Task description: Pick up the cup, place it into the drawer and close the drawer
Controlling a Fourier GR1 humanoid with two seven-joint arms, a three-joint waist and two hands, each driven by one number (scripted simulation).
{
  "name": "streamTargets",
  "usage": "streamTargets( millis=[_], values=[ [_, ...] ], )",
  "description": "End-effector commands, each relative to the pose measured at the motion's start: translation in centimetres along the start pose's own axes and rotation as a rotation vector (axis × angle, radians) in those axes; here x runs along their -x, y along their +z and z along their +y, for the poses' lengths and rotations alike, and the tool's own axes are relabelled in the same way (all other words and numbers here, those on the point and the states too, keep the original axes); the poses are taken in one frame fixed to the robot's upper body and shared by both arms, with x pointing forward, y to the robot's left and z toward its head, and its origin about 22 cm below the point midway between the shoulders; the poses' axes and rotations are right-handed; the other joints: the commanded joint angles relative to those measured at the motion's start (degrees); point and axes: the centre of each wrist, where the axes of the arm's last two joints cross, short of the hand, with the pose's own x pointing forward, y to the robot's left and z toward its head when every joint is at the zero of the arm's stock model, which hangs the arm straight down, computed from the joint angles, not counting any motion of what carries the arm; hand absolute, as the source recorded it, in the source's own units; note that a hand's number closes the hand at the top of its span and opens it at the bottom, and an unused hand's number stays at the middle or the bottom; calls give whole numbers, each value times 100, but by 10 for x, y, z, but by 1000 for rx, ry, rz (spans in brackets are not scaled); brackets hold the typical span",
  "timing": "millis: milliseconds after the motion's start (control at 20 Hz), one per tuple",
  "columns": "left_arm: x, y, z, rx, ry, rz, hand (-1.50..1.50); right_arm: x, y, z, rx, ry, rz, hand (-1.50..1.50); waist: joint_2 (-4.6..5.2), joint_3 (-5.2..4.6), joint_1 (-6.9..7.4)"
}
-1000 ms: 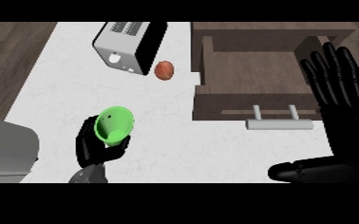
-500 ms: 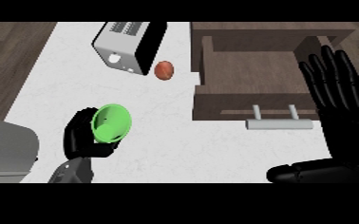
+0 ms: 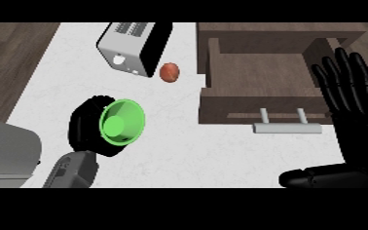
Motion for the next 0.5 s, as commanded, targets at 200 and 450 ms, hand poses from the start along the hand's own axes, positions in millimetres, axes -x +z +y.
streamTargets(
  millis=[200, 450],
  values=[
    [-46, -62, -67, 97, 58, -25, 150, -4, 2, -6, 8, -8, 0, -150, 3, -2, -21],
    [-92, -96, -102, 108, 79, -43, 150, -2, 3, -4, 12, 14, 2, -150, -1, -1, -15]
  ],
)
